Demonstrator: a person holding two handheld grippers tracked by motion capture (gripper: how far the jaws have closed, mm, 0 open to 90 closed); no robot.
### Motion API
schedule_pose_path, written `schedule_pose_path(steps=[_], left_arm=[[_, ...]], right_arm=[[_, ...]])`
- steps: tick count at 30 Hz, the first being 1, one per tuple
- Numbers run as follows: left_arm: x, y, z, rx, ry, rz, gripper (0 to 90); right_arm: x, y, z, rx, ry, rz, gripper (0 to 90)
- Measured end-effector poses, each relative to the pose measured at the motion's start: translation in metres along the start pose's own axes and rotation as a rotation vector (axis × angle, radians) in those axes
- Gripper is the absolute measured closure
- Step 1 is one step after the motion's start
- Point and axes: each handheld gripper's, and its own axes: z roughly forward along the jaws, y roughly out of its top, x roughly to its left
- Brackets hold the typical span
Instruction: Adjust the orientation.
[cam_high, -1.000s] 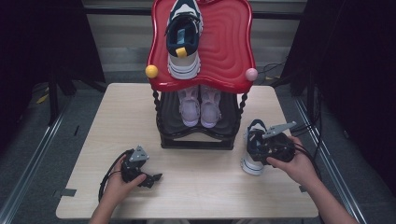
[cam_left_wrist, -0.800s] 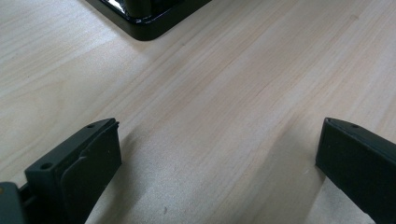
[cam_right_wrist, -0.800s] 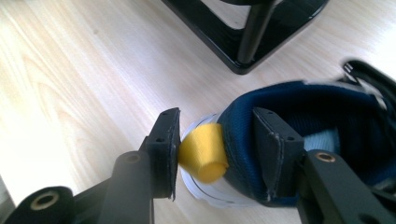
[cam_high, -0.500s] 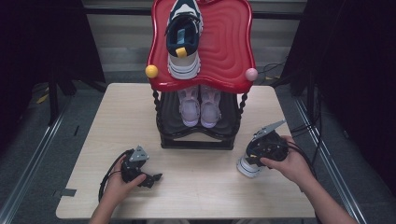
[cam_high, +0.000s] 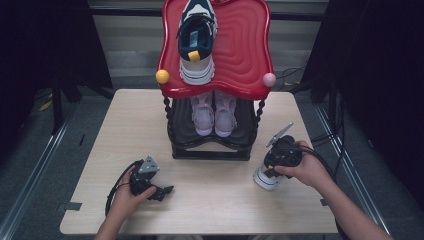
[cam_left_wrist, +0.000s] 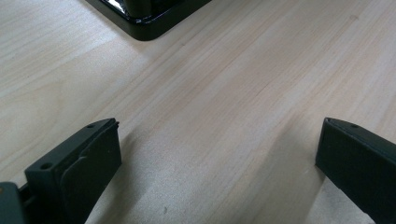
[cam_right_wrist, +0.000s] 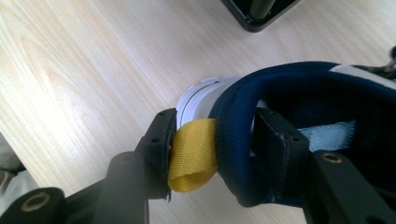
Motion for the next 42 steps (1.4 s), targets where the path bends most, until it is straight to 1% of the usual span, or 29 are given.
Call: schedule_pose_path(steps=[3,6,7,10,11,16,22,23,24,25,29,30,31,33,34,36,39,40,42], left_arm=[[0.000,0.000,0.000,0.000,0.000,0.000,0.0],[0.000,0.000,0.000,0.000,0.000,0.000,0.0],[0.000,0.000,0.000,0.000,0.000,0.000,0.0],[0.000,0.000,0.000,0.000,0.000,0.001,0.0],[0.000,0.000,0.000,0.000,0.000,0.000,0.0],[0.000,0.000,0.000,0.000,0.000,0.000,0.0],[0.000,0.000,0.000,0.000,-0.001,0.001,0.0],[0.000,0.000,0.000,0.000,-0.001,0.001,0.0],[0.000,0.000,0.000,0.000,-0.002,0.001,0.0],[0.000,0.000,0.000,0.000,0.000,0.005,0.0],[0.000,0.000,0.000,0.000,-0.002,0.001,0.0],[0.000,0.000,0.000,0.000,-0.001,0.001,0.0],[0.000,0.000,0.000,0.000,-0.002,0.001,0.0],[0.000,0.000,0.000,0.000,-0.002,0.001,0.0],[0.000,0.000,0.000,0.000,0.000,0.003,0.0],[0.000,0.000,0.000,0.000,-0.002,0.001,0.0],[0.000,0.000,0.000,0.000,-0.002,0.002,0.0],[0.000,0.000,0.000,0.000,-0.002,0.001,0.0],[0.000,0.000,0.000,0.000,-0.002,0.001,0.0]], right_arm=[[0.000,0.001,0.004,0.018,0.003,-0.001,50.8],[0.000,0.003,0.008,0.047,0.005,-0.006,50.9],[0.000,0.003,0.009,0.059,0.004,0.000,50.9],[-0.001,0.004,0.013,0.081,0.005,-0.008,50.9],[-0.002,0.004,0.015,0.086,0.002,-0.014,51.1],[-0.002,0.005,0.019,0.105,0.010,-0.002,52.0],[-0.002,0.008,0.024,0.131,0.013,-0.019,53.9],[-0.003,0.009,0.024,0.138,0.006,-0.033,54.4],[-0.001,0.010,0.024,0.148,0.011,-0.017,54.7],[-0.001,0.010,0.026,0.143,0.014,-0.023,54.9],[0.000,0.012,0.029,0.153,0.019,-0.019,55.7],[0.000,0.012,0.030,0.156,0.021,-0.029,56.3],[0.001,0.012,0.031,0.160,0.023,-0.023,57.9],[0.001,0.012,0.034,0.157,0.028,-0.034,60.6],[0.001,0.012,0.035,0.157,0.031,-0.039,61.7],[0.002,0.013,0.034,0.166,0.035,-0.026,63.1],[0.001,0.012,0.035,0.163,0.038,-0.042,63.6],[0.002,0.013,0.034,0.165,0.040,-0.036,63.8],[0.002,0.013,0.035,0.165,0.042,-0.040,64.6]])
